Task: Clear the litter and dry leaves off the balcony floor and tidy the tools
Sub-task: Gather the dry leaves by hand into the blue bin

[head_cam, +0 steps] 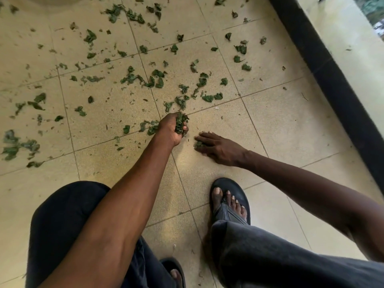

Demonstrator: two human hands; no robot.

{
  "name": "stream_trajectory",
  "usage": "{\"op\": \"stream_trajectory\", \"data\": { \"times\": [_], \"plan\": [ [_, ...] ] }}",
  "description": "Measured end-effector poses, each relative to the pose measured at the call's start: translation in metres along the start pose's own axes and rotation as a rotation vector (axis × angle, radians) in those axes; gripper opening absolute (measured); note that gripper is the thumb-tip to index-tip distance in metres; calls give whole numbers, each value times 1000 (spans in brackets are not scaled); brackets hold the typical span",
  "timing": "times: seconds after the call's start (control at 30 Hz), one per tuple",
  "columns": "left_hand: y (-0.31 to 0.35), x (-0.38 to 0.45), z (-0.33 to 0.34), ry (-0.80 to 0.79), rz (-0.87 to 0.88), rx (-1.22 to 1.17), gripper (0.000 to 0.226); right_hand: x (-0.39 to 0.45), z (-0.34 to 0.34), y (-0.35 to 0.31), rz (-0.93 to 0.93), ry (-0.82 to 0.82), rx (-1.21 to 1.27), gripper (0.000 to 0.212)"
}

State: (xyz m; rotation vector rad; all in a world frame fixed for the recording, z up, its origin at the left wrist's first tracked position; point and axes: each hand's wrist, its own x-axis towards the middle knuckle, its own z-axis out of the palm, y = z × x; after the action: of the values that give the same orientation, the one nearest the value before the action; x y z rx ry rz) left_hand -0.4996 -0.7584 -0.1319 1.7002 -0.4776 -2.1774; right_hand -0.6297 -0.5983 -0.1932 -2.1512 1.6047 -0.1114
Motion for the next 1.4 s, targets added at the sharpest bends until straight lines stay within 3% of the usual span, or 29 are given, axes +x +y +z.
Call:
{"op": "stream_trajectory", "data": {
  "times": [0.2, 0.47, 0.57, 0.63, 0.7, 0.77, 0.83, 0.9, 1.0, 1.07, 1.17, 1.33, 1.4],
  "plan": [
    [-10, -2, 11, -10, -18, 37, 15, -24, -10, 0, 35, -176, -54, 65],
    [-25, -1, 21, -44, -83, 95, 15, -65, -3, 6, 33, 79, -93, 48],
    [-32, -2, 24, -79, -125, 148, 15, -65, -5, 19, 200, 176, -73, 43],
    [-38, -3, 27, -95, -147, 181, 15, -58, -18, 28, 484, 362, 158, 37],
    [-43, -5, 30, -98, -151, 197, 13, -47, -42, 34, 805, 639, 580, 33],
    [-47, -6, 34, -97, -136, 193, 16, -33, -65, 27, 918, 813, 1129, 29],
    [-48, -7, 39, -96, -100, 174, 16, -15, -81, 7, 898, 813, 1432, 25],
    [-49, -4, 43, -80, -62, 163, 14, 6, -88, -21, 849, 724, 1276, 27],
    [-50, 2, 42, -73, -16, 101, 17, 30, -87, -57, 744, 509, 779, 45],
    [-45, 2, 38, -115, -36, -14, 32, 41, -82, -66, 661, 457, 619, 49],
    [-31, 1, 34, -165, -106, -73, 55, 48, -74, -67, 578, 556, 473, 30],
    [-22, 2, 34, -212, -67, 7, 28, 58, -85, -63, 712, 796, 388, 22],
    [-15, 1, 33, -161, -61, -6, 30, 64, -91, -49, 688, 676, 339, 15]
  ]
}}
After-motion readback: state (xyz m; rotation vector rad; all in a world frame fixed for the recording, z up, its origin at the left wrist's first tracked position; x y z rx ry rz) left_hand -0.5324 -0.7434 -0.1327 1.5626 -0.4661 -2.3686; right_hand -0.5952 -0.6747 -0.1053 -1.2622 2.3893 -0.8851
